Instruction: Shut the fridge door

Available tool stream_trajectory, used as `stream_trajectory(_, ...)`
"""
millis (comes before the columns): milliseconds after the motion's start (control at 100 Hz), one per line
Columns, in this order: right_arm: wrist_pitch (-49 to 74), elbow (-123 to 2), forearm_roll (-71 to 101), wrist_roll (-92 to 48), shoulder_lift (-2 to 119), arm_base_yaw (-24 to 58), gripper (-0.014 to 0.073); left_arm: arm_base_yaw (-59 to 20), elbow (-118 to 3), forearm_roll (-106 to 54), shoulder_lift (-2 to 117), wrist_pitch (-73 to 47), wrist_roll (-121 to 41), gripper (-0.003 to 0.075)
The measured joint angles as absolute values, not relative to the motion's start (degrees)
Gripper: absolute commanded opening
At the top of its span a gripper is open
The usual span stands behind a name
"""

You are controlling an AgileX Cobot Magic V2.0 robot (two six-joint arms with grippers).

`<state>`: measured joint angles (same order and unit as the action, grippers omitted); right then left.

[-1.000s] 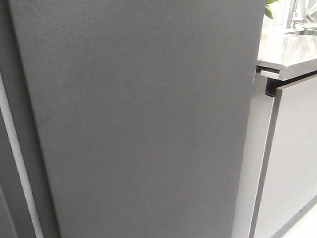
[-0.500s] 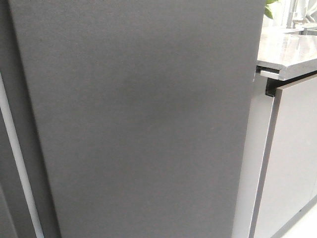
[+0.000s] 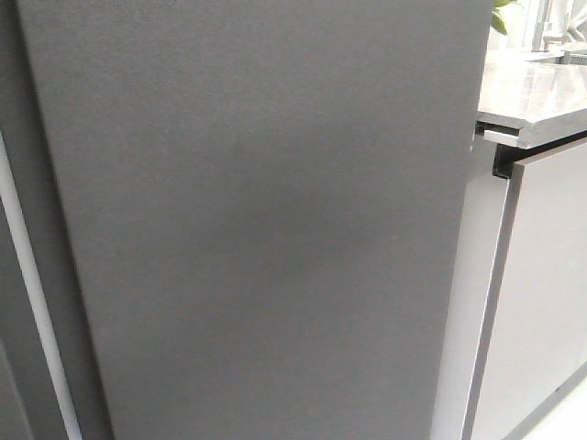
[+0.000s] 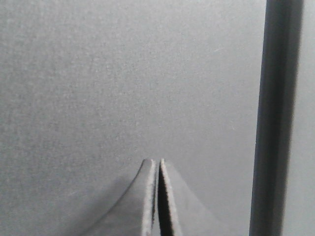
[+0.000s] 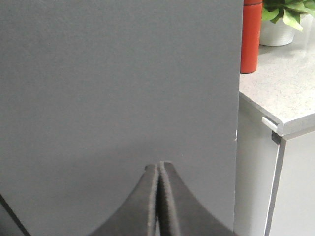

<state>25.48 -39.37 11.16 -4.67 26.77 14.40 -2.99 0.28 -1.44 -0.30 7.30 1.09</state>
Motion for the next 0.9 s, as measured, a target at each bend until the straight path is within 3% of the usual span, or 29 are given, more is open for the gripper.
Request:
stream_trajectory(590,24.0,-39.0,11.1,-4.7,25.8,14.6,-0.0044,-3.0,0.3,-1.4,-0.3,7.3,1.1,-0.002)
stream_trajectory(900,18.8,-28.3,11.1,-4.7,20.7,7.1,-0.0045,-3.0,0.3,-1.4,-0.3,7.3,1.1,-0.002)
